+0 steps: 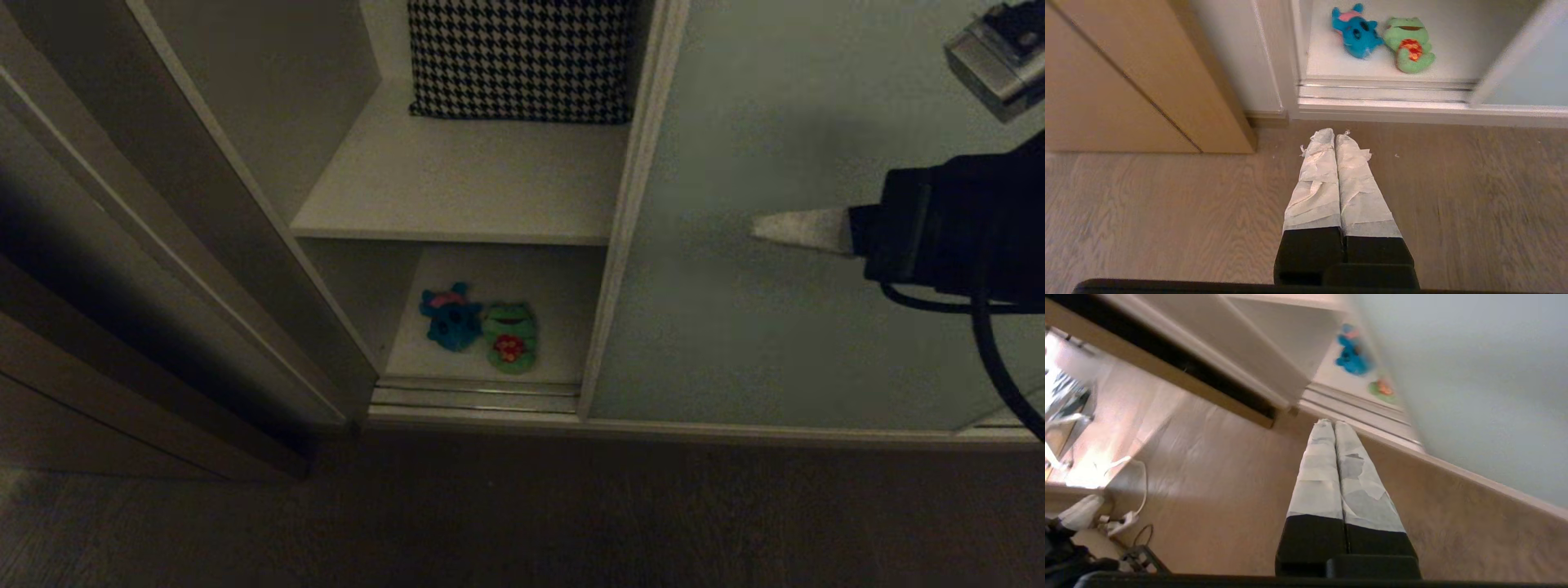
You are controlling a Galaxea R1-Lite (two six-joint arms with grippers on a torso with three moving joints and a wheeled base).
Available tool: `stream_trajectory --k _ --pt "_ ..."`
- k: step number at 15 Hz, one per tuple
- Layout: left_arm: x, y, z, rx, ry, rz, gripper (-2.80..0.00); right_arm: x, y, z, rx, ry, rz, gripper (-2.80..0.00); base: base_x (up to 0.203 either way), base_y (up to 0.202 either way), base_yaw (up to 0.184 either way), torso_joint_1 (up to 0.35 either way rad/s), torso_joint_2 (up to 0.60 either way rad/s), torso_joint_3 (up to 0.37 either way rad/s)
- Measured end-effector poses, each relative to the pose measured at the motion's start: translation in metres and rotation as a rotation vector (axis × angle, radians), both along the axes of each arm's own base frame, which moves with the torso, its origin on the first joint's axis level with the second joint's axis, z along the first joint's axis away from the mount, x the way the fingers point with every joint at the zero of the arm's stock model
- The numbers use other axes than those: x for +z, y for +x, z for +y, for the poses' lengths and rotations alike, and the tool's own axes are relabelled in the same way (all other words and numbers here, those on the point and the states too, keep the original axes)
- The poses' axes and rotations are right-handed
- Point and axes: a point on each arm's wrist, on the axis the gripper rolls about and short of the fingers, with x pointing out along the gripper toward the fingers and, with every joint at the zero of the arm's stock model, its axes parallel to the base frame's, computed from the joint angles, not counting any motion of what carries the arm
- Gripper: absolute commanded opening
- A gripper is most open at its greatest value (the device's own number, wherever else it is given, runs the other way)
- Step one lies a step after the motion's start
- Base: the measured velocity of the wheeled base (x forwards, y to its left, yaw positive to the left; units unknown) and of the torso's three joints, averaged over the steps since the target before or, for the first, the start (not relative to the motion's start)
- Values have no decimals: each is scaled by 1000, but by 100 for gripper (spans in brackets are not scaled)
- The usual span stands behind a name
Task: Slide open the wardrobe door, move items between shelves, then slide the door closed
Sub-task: Close the door
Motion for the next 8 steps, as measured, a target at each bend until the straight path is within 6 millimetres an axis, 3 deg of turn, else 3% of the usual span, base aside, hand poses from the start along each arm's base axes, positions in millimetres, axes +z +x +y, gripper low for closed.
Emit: stream_trajectory --k 4,8 --pt "0 0 0 1 0 0 -280 -16 -26 -34 -95 -13 20 -280 0 0 0 0 0 0" --pt "0 0 0 1 0 0 -280 -30 -34 -86 -389 -7 97 -280 0 0 0 0 0 0"
